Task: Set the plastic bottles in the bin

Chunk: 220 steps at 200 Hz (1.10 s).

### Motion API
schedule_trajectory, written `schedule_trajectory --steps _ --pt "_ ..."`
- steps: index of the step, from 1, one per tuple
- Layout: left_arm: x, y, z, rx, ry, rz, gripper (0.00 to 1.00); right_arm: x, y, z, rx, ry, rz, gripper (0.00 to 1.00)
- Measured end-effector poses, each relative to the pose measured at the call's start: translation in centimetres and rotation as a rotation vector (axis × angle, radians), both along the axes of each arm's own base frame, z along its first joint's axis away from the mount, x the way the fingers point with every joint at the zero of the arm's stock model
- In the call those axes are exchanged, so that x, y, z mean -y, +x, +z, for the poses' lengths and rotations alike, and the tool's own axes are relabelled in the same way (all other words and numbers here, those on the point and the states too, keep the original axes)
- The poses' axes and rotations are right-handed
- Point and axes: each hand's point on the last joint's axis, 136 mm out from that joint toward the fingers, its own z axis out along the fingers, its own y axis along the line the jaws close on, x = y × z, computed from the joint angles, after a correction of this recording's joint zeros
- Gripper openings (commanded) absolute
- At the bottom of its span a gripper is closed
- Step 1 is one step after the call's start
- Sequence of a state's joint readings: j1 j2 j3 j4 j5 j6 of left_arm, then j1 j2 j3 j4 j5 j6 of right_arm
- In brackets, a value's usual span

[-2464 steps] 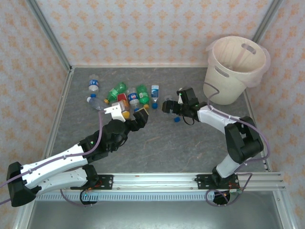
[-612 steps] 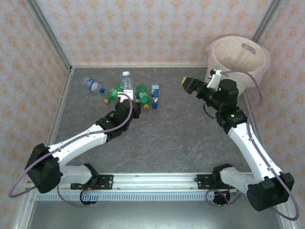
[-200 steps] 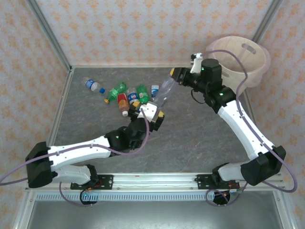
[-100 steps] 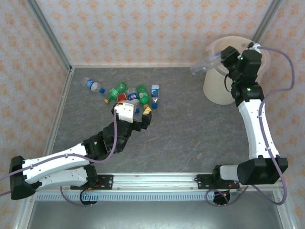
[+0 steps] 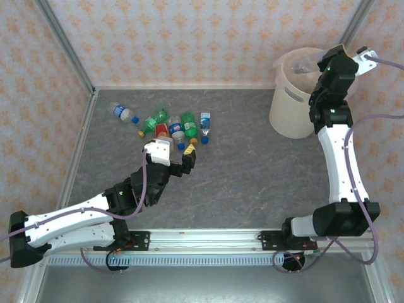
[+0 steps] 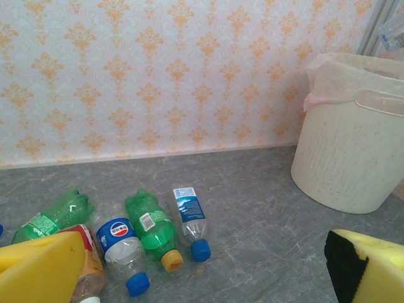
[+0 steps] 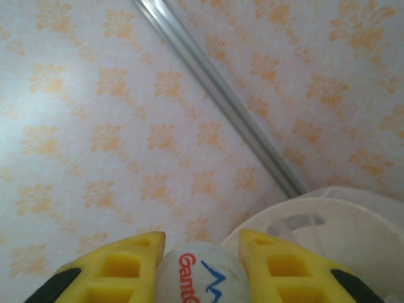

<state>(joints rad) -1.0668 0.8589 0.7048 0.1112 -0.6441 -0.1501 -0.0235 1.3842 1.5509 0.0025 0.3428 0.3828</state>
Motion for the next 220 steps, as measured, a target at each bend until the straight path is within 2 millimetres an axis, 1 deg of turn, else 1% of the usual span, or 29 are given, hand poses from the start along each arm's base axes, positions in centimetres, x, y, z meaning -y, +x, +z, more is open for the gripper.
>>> schedule_trajectory --steps 41,48,55,67,74,79,84,94,114,150,166,172,181,198,220 --pt "0.0 0.0 0.0 -0.003 -0.007 0.0 0.99 0.9 2.8 -2.8 -0.114 -0.066 -0.058 0.22" --pt "0.0 0.0 -0.1 -0.004 -0.007 0.001 0.99 0.9 3.3 -3.4 -0.134 -0.074 -0.058 0.25" --pt "0.0 0.0 -0.1 -0.005 -0.005 0.001 0.99 0.9 3.7 -4.0 -0.154 -0.082 -0.056 0.29" --pt "0.0 0.0 -0.3 -0.01 0.002 0.001 0.99 0.7 4.6 -4.9 -0.188 -0.096 -0.042 0.44" --pt "0.0 0.0 -0.4 -0.012 0.006 0.001 0.99 0.5 5.2 -5.3 -0.213 -0.108 -0.027 0.56" --pt "0.0 0.0 -0.4 -0.013 0.008 0.001 0.99 0.3 5.6 -5.6 -0.223 -0.107 -0.015 0.66" --pt "-0.1 0.0 -0.5 -0.015 0.008 0.001 0.99 0.1 6.1 -5.8 -0.234 -0.111 0.002 0.73" --pt "-0.1 0.0 -0.5 -0.018 0.009 0.002 0.99 -0.3 6.8 -6.0 -0.254 -0.124 0.032 0.8" --pt "-0.1 -0.1 -0.8 -0.024 0.014 0.003 0.99 -1.4 8.1 -6.1 -0.278 -0.128 0.102 0.87" --pt "-0.4 0.1 -1.0 -0.034 0.01 0.015 0.99 -3.0 8.4 -5.7 -0.287 -0.128 0.181 0.89" --pt "-0.9 0.5 -1.0 -0.038 0.003 0.033 0.99 -4.1 8.3 -5.7 -0.293 -0.129 0.22 0.9" --pt "-1.1 0.6 -1.0 -0.039 -0.003 0.043 0.99 -4.8 8.2 -5.7 -0.295 -0.129 0.239 0.91" --pt "-1.4 0.9 -1.1 -0.042 -0.012 0.054 0.99 -5.7 7.9 -5.4 -0.292 -0.131 0.268 1.0" --pt "-2.1 1.5 -1.2 -0.05 -0.03 0.077 0.99 -7.8 7.1 -4.8 -0.279 -0.133 0.329 1.0" --pt "-3.0 2.3 -1.4 -0.062 -0.052 0.111 0.99 -10.7 5.2 -3.4 -0.244 -0.14 0.407 1.0"
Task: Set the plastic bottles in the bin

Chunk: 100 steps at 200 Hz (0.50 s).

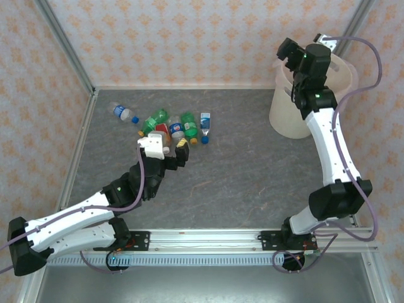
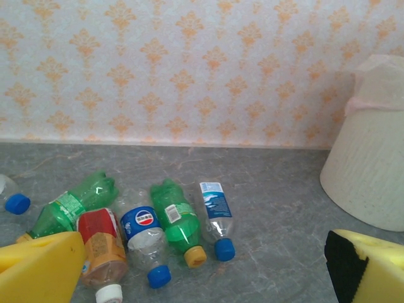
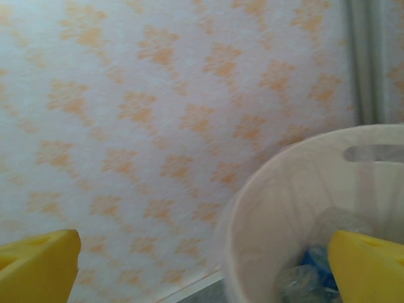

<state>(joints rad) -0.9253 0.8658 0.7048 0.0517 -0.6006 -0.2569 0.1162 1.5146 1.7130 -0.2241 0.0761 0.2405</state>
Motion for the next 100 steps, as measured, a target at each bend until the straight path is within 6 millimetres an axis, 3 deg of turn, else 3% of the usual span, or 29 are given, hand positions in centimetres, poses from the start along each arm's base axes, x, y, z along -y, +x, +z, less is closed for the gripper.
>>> schedule_trajectory --steps 20,42,100 --pt "-0.8 0.9 -0.9 -0.026 -0.001 0.041 0.99 -2.3 -1.8 0.5 0.017 0.015 0.074 1.0" --pt "-1.9 2.3 -2.3 -0.078 0.02 0.097 0.99 -4.5 -3.4 -0.5 0.009 0.03 0.144 1.0" --pt "-8.7 7.3 -4.4 -0.214 -0.056 0.323 0.99 -10.9 -6.5 -8.4 -0.121 0.052 0.348 1.0"
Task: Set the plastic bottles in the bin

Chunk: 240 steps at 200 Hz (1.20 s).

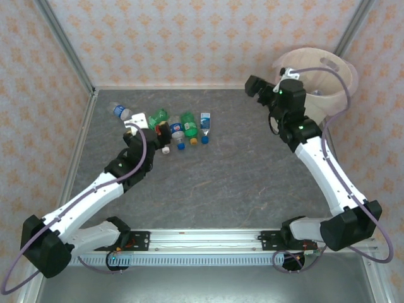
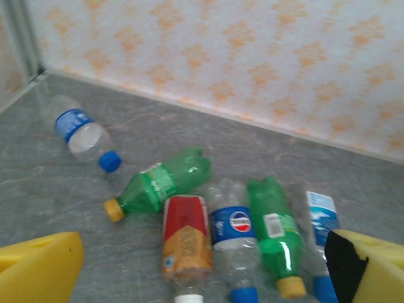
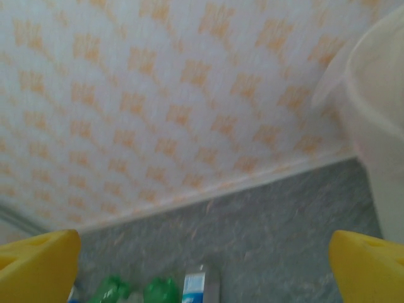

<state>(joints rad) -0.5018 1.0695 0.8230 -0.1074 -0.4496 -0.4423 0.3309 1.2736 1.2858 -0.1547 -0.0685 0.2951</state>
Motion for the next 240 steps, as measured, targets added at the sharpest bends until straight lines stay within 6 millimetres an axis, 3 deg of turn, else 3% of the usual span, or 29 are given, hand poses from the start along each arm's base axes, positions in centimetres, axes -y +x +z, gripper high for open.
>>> schedule_trajectory --steps 43,107,163,187,240 --pt "-5.5 2.9 -2.7 -0.094 -0.126 0.163 0.99 -3.3 -3.2 -3.1 -0.02 0.009 0.132 1.0" --pt "-11.6 7.0 -9.1 -0.24 -0.336 0.365 0.91 -4.7 -6.5 -3.6 0.011 0.023 0.234 1.0" --pt "-12.1 12.7 -11.4 -0.273 -0.368 0.421 0.78 -4.3 -8.3 -1.9 0.062 0.042 0.26 1.0" --pt "-12.4 15.0 -12.8 -0.292 -0.356 0.451 0.76 -4.2 -8.4 -2.1 0.062 0.041 0.26 1.0" --pt "-13.0 16.2 -16.4 -0.335 -0.358 0.524 0.75 -4.2 -8.4 -2.4 0.059 0.033 0.261 1.0"
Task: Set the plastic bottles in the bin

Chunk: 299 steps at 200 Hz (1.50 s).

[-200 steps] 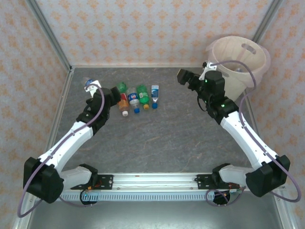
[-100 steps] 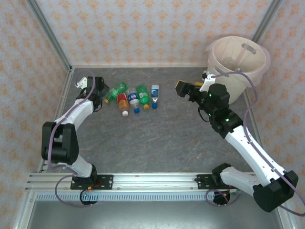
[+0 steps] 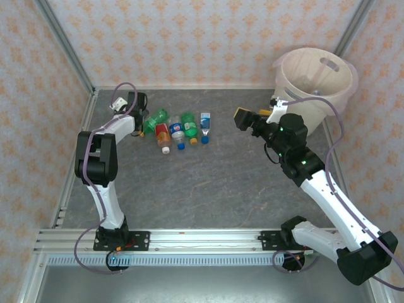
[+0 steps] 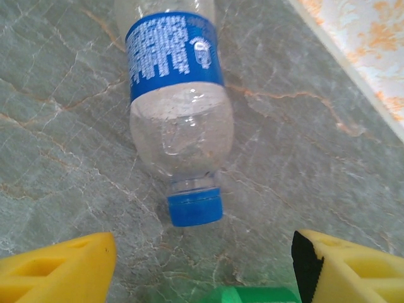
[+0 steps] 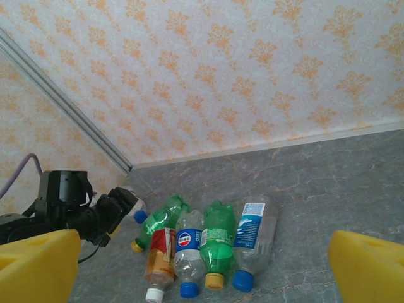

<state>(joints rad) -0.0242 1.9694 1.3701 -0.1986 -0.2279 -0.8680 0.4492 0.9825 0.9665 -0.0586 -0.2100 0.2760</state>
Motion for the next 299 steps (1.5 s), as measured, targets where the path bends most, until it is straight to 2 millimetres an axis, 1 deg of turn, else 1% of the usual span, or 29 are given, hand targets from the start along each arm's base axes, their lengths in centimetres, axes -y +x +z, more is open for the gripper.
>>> schedule_trajectory --steps 48,83,115,151,158,173,185,206,214,236,255,281,299 --pt "-0.2 2.0 -2.6 -0.038 0.003 0.023 0.75 0.0 0.1 -0.1 -0.002 -0.002 -0.001 1.0" --pt "-0.2 2.4 -4.5 -0.077 0.003 0.027 0.74 0.0 0.1 -0.1 -0.003 -0.004 -0.004 1.0" --pt "-0.5 2.8 -5.5 -0.089 0.005 0.034 0.71 0.0 0.3 -0.4 -0.007 -0.01 -0.003 1.0" --pt "-0.7 2.9 -5.5 -0.094 0.013 0.033 0.49 -0.1 0.5 -0.8 -0.018 -0.014 -0.004 1.0" --pt "-0.8 2.9 -5.5 -0.096 0.017 0.03 0.43 -0.1 0.5 -0.8 -0.017 -0.015 -0.007 1.0" --pt "-1.0 2.9 -5.5 -0.103 0.027 0.019 0.33 -0.1 0.5 -0.8 -0.017 -0.015 -0.008 1.0" --pt "-1.1 2.9 -5.5 -0.104 0.031 0.021 0.31 -0.1 0.5 -0.8 -0.017 -0.015 -0.008 1.0" --pt "-1.4 2.5 -5.6 -0.111 0.043 0.015 0.31 -0.1 0.5 -0.8 -0.018 -0.014 -0.007 1.0" --pt "-1.4 2.1 -5.6 -0.116 0.047 0.015 0.27 -0.1 0.5 -0.8 -0.018 -0.014 -0.007 1.0" --pt "-1.4 1.1 -4.7 -0.118 0.056 0.003 0.27 -0.1 0.5 -0.7 -0.021 -0.007 -0.008 1.0" --pt "-1.4 0.2 -2.9 -0.093 0.062 -0.005 0.27 -0.1 0.5 -0.7 -0.024 0.0 -0.01 1.0" --pt "-1.0 -0.8 1.0 -0.024 0.076 -0.029 0.27 0.0 0.4 -0.5 -0.027 0.018 -0.012 1.0" --pt "0.4 -1.2 4.2 0.042 0.093 -0.069 0.27 0.1 0.1 -0.5 -0.029 0.035 -0.013 1.0"
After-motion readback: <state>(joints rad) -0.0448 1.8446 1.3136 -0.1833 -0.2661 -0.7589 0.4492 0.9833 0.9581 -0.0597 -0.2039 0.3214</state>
